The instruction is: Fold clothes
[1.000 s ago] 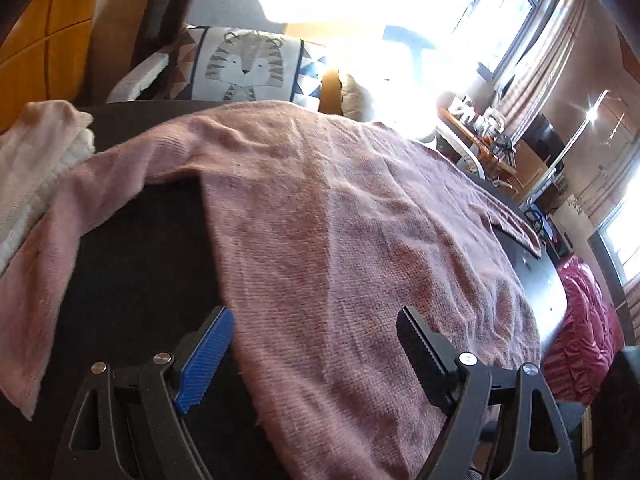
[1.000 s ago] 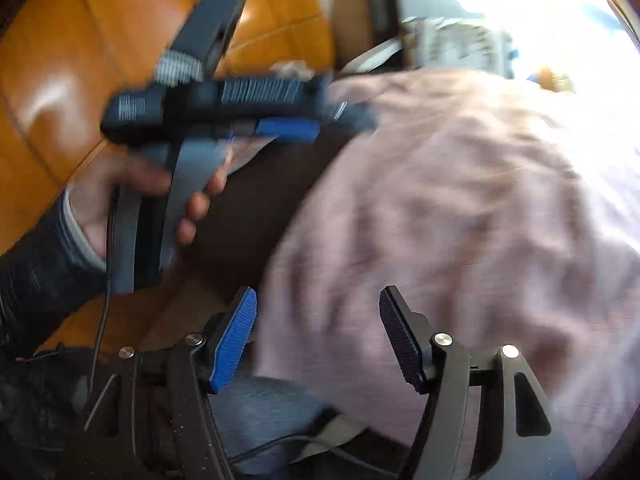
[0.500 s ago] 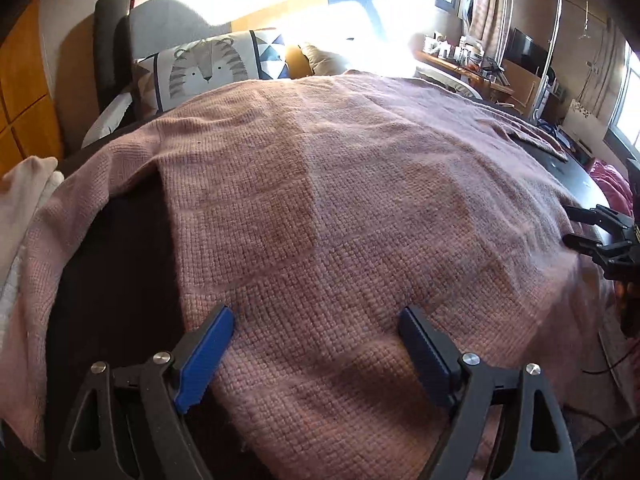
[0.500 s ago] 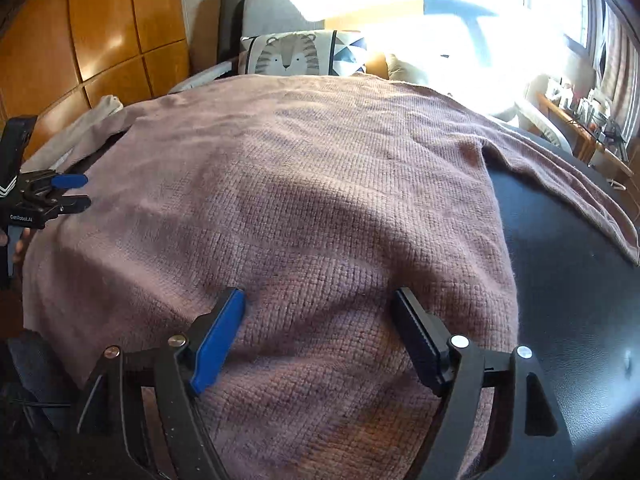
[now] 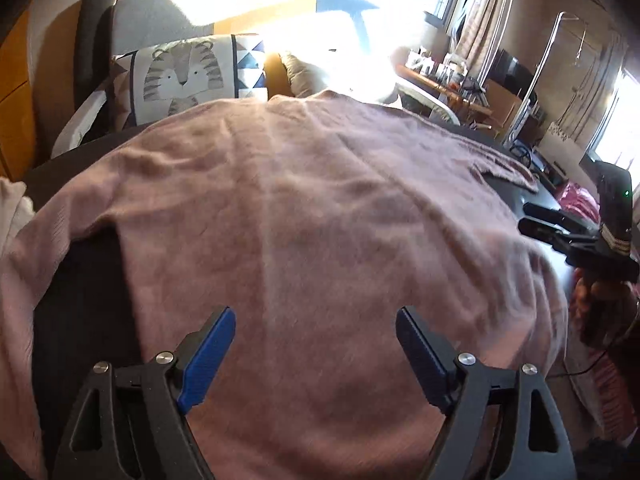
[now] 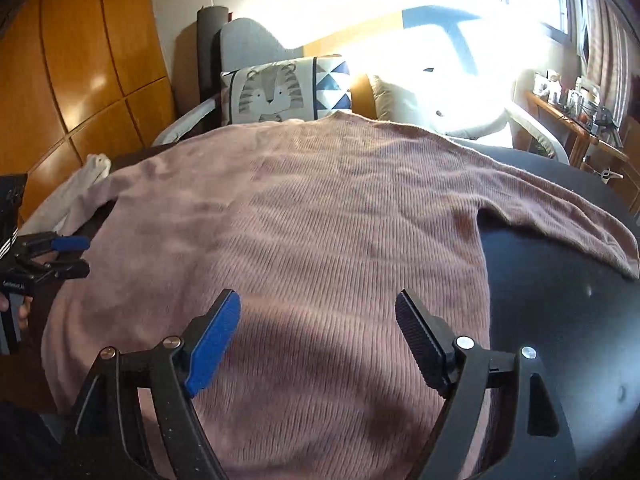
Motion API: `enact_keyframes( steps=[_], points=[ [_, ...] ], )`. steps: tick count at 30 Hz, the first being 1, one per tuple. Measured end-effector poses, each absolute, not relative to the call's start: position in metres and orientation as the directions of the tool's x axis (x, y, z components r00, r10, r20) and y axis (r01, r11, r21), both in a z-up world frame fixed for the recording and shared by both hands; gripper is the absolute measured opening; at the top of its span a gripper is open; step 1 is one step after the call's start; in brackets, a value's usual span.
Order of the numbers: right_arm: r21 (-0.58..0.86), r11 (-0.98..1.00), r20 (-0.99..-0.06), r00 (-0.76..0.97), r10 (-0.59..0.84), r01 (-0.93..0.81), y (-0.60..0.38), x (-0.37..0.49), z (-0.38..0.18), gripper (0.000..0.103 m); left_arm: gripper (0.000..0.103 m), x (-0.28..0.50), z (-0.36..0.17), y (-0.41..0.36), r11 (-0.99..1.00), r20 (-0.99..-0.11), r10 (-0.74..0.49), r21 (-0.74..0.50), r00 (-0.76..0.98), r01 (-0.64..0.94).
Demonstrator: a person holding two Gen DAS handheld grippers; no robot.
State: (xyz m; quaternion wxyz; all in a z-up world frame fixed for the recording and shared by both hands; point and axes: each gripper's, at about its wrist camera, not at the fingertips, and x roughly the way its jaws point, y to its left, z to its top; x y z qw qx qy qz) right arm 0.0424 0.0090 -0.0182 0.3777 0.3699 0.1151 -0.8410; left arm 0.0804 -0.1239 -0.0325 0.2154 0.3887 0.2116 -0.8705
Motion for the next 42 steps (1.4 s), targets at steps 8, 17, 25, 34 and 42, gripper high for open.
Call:
enact_keyframes(
  steps=[8, 17, 25, 34, 42],
  points=[
    [0.078, -0.718, -0.807, -0.379, -0.453, 0.691, -0.009, 0.012, -0.066, 0.085, 0.083, 0.032, -0.07, -0.143, -0.816, -0.795, -0.29, -0.085, -0.532, 0.572],
    [0.054, -0.707, -0.788, -0.405, -0.464, 0.705, -0.006, 0.016, -0.069, 0.088, 0.084, 0.052, -0.072, -0.134, -0.839, -0.779, -0.281, -0.084, -0.56, 0.538],
    [0.049, -0.708, -0.783, -0.413, -0.465, 0.704, -0.001, 0.025, -0.067, 0.088, 0.084, 0.078, -0.073, -0.121, -0.856, -0.771, -0.296, -0.047, -0.563, 0.515],
    [0.04, -0.718, -0.78, -0.428, -0.457, 0.695, -0.003, 0.023, -0.066, 0.089, 0.085, 0.11, -0.075, -0.102, -0.825, -0.746, -0.347, -0.045, -0.568, 0.563],
    [0.037, -0.726, -0.766, -0.447, -0.462, 0.687, 0.002, 0.034, -0.066, 0.089, 0.085, 0.123, -0.074, -0.094, -0.819, -0.742, -0.352, -0.05, -0.571, 0.571]
  ],
)
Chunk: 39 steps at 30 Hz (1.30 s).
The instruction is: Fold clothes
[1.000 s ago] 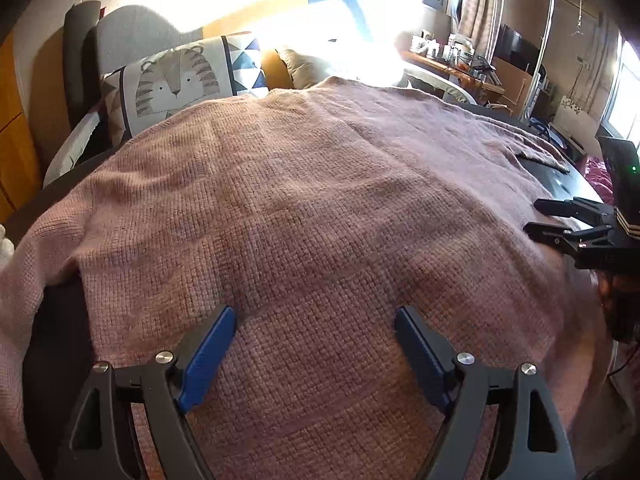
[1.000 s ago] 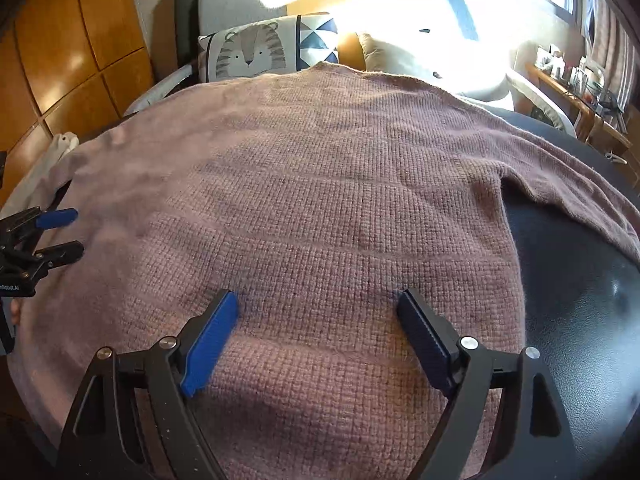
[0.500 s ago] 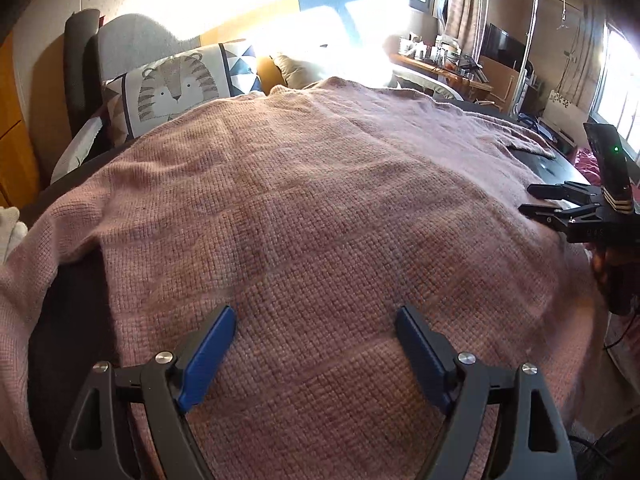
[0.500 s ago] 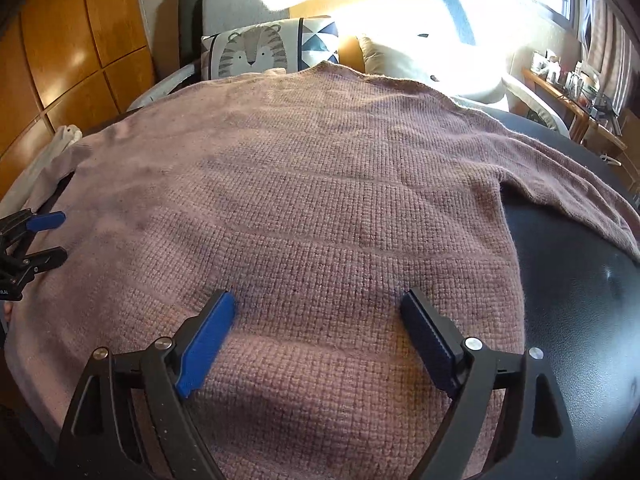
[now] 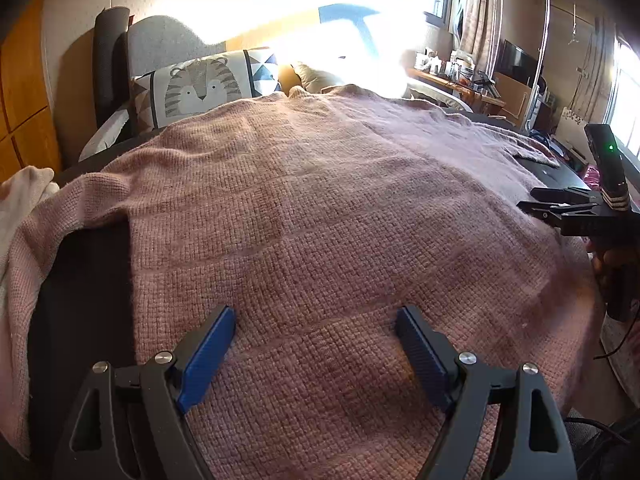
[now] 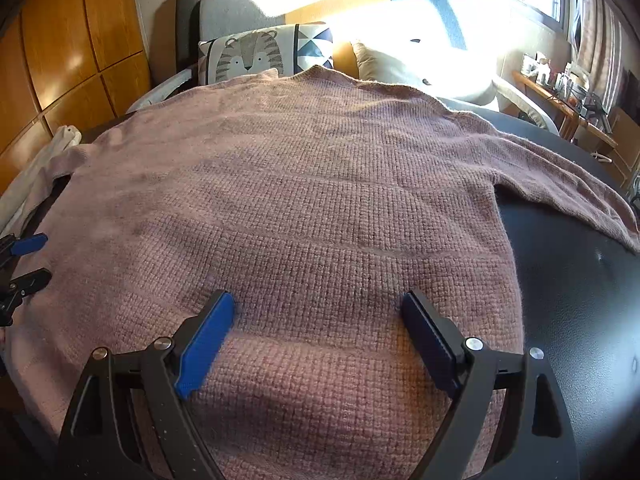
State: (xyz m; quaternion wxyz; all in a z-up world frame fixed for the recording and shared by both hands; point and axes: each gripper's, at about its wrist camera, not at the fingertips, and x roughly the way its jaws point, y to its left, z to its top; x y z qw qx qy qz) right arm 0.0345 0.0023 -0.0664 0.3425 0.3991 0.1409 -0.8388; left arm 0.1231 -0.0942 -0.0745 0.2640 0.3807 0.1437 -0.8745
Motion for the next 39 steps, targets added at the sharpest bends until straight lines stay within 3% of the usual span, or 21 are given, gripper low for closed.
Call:
enact_keyframes(
  steps=[5, 9, 24, 30, 39],
  points=[
    [0.037, -0.729, -0.767, -0.449, -0.459, 0.683, -0.004, 0.026, -0.067, 0.092, 0.085, 0.097, -0.065, -0.112, -0.821, -0.799, -0.287, -0.079, -0.528, 0.566],
    [0.035, -0.73, -0.756, -0.46, -0.466, 0.682, -0.002, 0.026, -0.069, 0.092, 0.085, 0.06, -0.053, -0.127, -0.824, -0.769, -0.266, -0.131, -0.581, 0.551],
    [0.013, -0.745, -0.75, -0.486, -0.448, 0.667, -0.001, 0.031, -0.068, 0.093, 0.085, 0.038, -0.068, -0.135, -0.828, -0.801, -0.276, -0.082, -0.532, 0.554],
    [0.004, -0.75, -0.743, -0.5, -0.445, 0.662, 0.0, 0.034, -0.068, 0.093, 0.094, 0.03, -0.075, -0.125, -0.843, -0.81, -0.327, 0.016, -0.488, 0.538],
    [-0.003, -0.754, -0.738, -0.51, -0.442, 0.657, 0.001, 0.036, -0.067, 0.093, 0.1, 0.033, -0.077, -0.124, -0.826, -0.807, -0.343, 0.016, -0.48, 0.563]
  ],
)
